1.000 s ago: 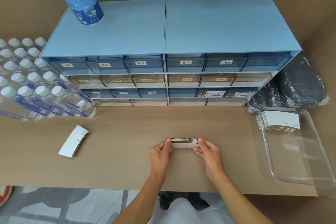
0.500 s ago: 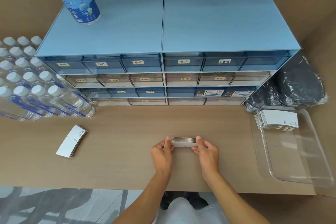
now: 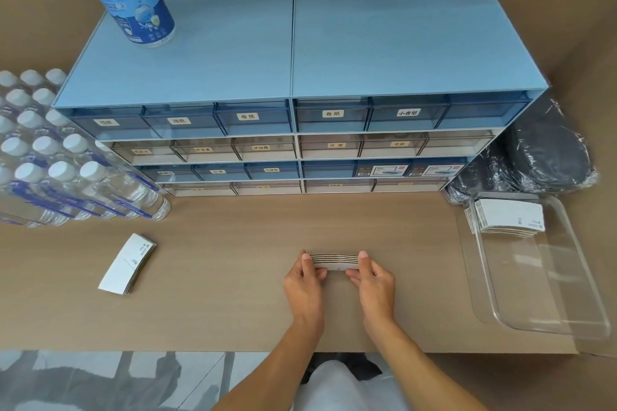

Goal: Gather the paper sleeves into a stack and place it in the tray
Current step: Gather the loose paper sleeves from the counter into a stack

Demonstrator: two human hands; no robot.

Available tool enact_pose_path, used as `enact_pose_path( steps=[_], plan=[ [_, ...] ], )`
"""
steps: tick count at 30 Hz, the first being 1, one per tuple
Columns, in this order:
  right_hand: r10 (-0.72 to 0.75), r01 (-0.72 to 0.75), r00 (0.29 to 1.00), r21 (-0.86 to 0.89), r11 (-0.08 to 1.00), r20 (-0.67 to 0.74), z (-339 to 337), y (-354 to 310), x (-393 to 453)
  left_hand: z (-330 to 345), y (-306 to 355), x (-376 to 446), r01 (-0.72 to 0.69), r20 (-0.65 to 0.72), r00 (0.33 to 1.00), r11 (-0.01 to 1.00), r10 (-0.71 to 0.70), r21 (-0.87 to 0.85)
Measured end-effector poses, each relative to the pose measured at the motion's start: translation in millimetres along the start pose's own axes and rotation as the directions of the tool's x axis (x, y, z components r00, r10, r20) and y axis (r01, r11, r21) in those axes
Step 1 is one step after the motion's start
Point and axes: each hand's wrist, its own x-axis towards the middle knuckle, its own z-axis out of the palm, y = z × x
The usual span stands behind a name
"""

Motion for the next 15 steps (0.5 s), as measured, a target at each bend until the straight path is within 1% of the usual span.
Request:
enact_pose_path(
  steps=[9,15],
  plan=[
    [-0.003,0.002,1.000,0.027,1.000,0.011,1.6,-1.1,-3.6,1.5,1.8,-2.4,0.018,0.002,1.000,0.999,-0.018,-0.039],
    [-0.015,0.018,0.999,0.075,0.997,-0.030,8.6,-2.0,-11.2,0.0,1.7,-2.3,0.013,0.027,1.000,0.999,-0.012,-0.042]
  ],
)
